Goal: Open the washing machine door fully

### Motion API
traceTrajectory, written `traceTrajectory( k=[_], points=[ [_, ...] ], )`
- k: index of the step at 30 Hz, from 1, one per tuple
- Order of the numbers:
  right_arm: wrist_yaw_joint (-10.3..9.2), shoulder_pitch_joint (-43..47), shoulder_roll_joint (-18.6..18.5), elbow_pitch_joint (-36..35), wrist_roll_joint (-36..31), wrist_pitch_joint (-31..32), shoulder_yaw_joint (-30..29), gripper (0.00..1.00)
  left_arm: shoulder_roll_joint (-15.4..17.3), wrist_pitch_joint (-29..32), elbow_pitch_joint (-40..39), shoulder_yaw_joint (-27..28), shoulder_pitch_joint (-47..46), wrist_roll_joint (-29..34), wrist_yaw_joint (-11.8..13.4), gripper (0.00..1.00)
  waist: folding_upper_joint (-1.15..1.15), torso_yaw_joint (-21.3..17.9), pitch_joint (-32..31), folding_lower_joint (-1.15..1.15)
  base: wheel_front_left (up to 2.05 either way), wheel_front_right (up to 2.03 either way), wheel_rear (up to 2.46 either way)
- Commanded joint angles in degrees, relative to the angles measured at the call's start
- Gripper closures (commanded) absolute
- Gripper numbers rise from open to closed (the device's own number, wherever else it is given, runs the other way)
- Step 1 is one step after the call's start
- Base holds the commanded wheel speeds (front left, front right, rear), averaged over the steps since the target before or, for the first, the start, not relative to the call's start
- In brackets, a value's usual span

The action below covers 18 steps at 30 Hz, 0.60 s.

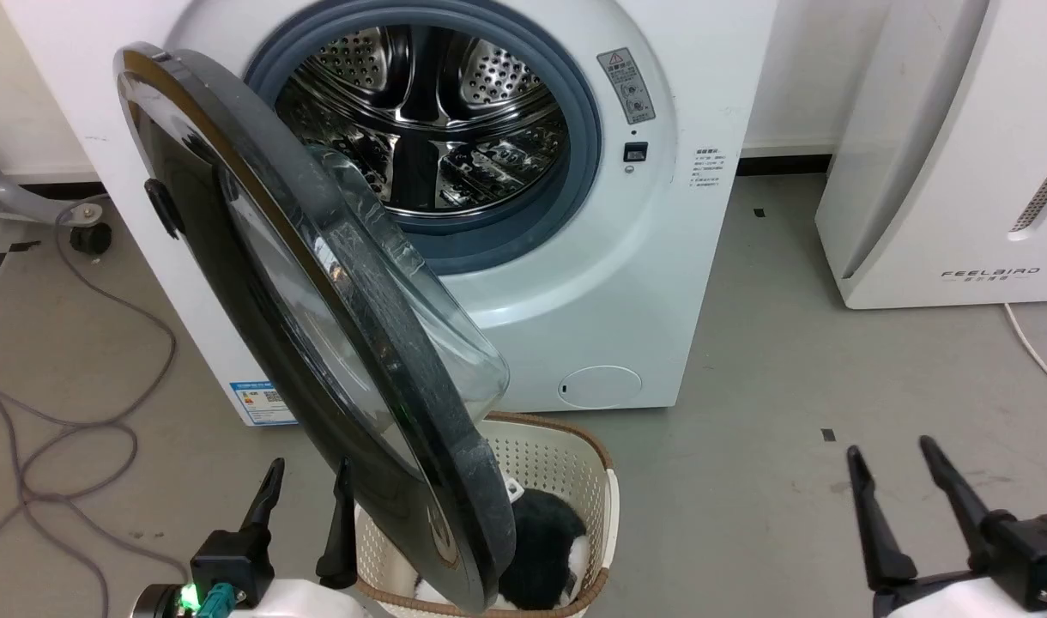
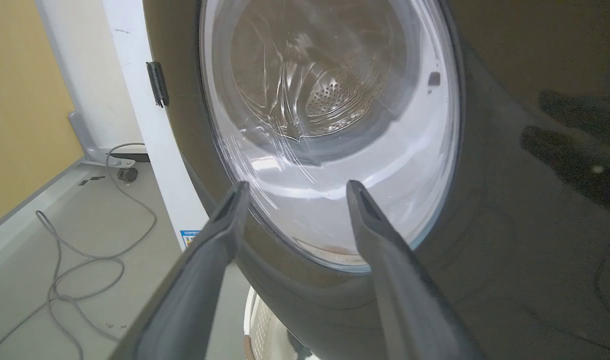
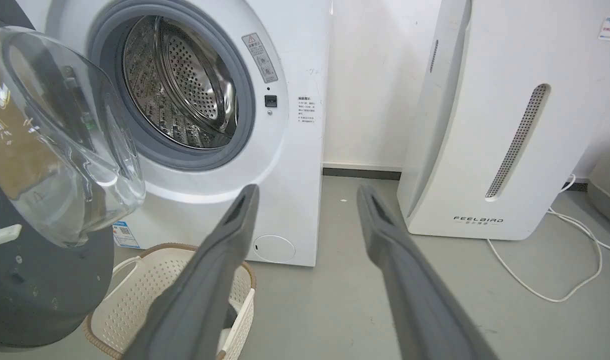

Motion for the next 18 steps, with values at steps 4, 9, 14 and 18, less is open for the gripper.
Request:
traceTrajectory(
  k=[4, 9, 14, 18],
  points=[
    [0.03, 0.92, 0.24, 0.41, -0.67, 0.42, 1.02, 0.0, 0.21, -0.3, 0.1, 0.13, 0.14, 0.65, -0.08, 0.0, 0.0, 0.14, 0.09, 0.0, 0.0, 0.0, 0.0],
    [0.03, 0.65, 0.24, 1.25, -0.9, 0.35, 1.63, 0.0, 0.2, -0.3, 0.53, 0.21, 0.23, 0.78, -0.08, 1.0, 0.0, 0.28, 0.12, 0.0, 0.0, 0.0, 0.0],
    [0.03, 0.37, 0.24, 1.67, -0.29, 0.24, 1.6, 0.0, 0.19, -0.3, 0.63, 0.15, 0.26, 0.92, -0.13, 1.0, 0.0, 0.41, 0.07, 0.0, 0.0, 0.0, 0.0],
    [0.03, 0.39, 0.24, 1.95, 0.18, 0.2, 1.37, 0.0, 0.16, -0.3, -0.78, 0.18, 0.03, 0.94, 0.07, 1.0, 0.0, 0.55, 0.08, 0.0, 0.0, 0.0, 0.0]
  ],
)
